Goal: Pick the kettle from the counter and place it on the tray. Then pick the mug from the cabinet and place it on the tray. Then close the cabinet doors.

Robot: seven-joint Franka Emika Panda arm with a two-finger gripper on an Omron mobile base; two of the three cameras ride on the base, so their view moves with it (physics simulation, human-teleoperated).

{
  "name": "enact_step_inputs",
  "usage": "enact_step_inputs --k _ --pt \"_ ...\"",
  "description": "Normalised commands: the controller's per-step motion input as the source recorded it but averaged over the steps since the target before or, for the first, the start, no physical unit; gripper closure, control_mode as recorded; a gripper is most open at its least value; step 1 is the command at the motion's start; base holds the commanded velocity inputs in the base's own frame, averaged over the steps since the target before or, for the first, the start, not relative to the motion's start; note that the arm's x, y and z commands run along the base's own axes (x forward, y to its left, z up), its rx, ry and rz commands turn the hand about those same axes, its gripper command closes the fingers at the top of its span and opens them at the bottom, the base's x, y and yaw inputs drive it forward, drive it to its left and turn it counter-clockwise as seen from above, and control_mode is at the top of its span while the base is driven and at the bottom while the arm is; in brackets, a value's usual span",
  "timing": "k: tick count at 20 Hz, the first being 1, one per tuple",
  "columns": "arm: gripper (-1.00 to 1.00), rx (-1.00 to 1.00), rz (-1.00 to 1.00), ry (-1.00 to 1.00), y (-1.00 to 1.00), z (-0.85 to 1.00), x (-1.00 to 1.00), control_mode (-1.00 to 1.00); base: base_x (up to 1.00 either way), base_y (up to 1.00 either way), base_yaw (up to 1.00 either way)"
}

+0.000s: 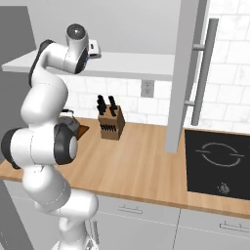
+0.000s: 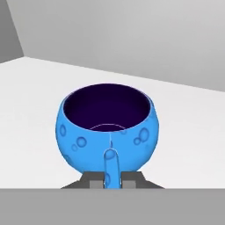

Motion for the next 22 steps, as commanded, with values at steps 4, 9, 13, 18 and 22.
enact_step_inputs --k 4,9,13,18,22 --pt "1.0 0.0 0.13 0.0 0.0 0.05 -0.61 -1.0 0.0 0.0 0.0" --pt "1.0 0.0 0.09 -0.01 0.0 0.1 -0.86 -1.0 0.0 0.0 0.0" --pt "1.0 0.0 0.09 -0.02 0.0 0.04 -1.0 -1.0 0.0 0.0 0.0" --pt "1.0 0.0 0.12 -0.02 0.0 0.0 -1.0 -1.0 0.0 0.0 0.0" --pt "1.0 0.0 0.11 0.0 0.02 -0.04 -1.0 -1.0 0.0 0.0 0.0"
